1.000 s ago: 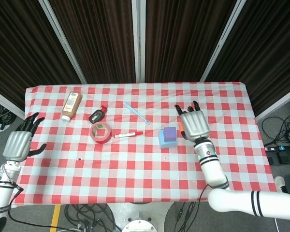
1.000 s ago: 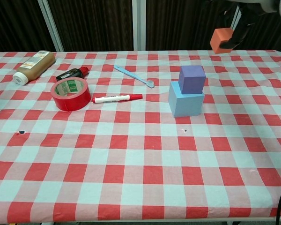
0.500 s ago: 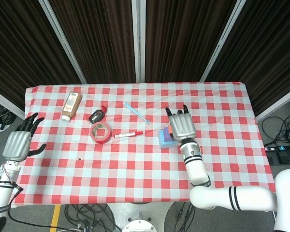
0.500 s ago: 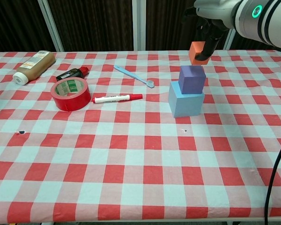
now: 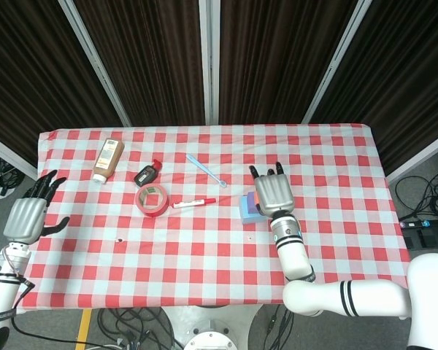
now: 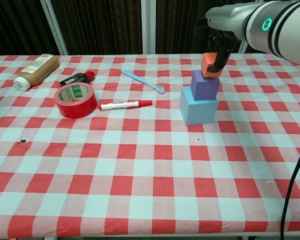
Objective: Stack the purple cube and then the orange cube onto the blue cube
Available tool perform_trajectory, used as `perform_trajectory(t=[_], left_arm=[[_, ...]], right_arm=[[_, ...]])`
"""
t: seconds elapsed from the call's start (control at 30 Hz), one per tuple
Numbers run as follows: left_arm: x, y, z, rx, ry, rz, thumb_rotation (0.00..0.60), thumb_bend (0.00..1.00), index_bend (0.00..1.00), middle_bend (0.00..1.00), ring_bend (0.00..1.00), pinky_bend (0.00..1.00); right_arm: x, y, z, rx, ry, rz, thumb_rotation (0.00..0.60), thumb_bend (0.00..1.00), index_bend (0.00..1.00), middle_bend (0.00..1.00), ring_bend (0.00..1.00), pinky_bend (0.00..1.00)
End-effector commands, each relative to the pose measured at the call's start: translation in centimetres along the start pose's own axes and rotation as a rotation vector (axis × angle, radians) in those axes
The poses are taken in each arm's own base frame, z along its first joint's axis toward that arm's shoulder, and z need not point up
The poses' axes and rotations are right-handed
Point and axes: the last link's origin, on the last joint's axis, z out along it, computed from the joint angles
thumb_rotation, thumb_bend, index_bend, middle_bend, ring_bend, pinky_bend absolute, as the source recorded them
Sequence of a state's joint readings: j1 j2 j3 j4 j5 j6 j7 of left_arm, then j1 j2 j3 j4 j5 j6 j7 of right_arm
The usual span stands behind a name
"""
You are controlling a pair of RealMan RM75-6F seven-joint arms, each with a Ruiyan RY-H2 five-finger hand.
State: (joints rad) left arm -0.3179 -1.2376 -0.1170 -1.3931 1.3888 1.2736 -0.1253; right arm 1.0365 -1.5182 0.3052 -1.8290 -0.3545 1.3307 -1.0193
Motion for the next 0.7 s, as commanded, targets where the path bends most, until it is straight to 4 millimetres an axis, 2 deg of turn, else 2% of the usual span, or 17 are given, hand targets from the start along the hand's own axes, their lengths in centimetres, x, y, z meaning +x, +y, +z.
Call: perform_trajectory(t=[0.03,0.7], left_arm=[[0.0,-0.01,0.01,0.001,0.0,0.0,0.6,0.31,0.17,0.11,0.09,0.23],[-0.09,-0.38,0.08,0.012,-0.003,-0.005,0.6,0.31,0.17,0.11,0.09,0.23]], right_arm=[[-0.13,-0.04,0.07,0.001,-0.003,0.0,0.6,0.2,0.11,0.5,0.23,0.07],[-0.4,-0.69,0.56,0.015,-0.013,0.005,0.6,0.2,0.11,0.5,0.23,0.07]])
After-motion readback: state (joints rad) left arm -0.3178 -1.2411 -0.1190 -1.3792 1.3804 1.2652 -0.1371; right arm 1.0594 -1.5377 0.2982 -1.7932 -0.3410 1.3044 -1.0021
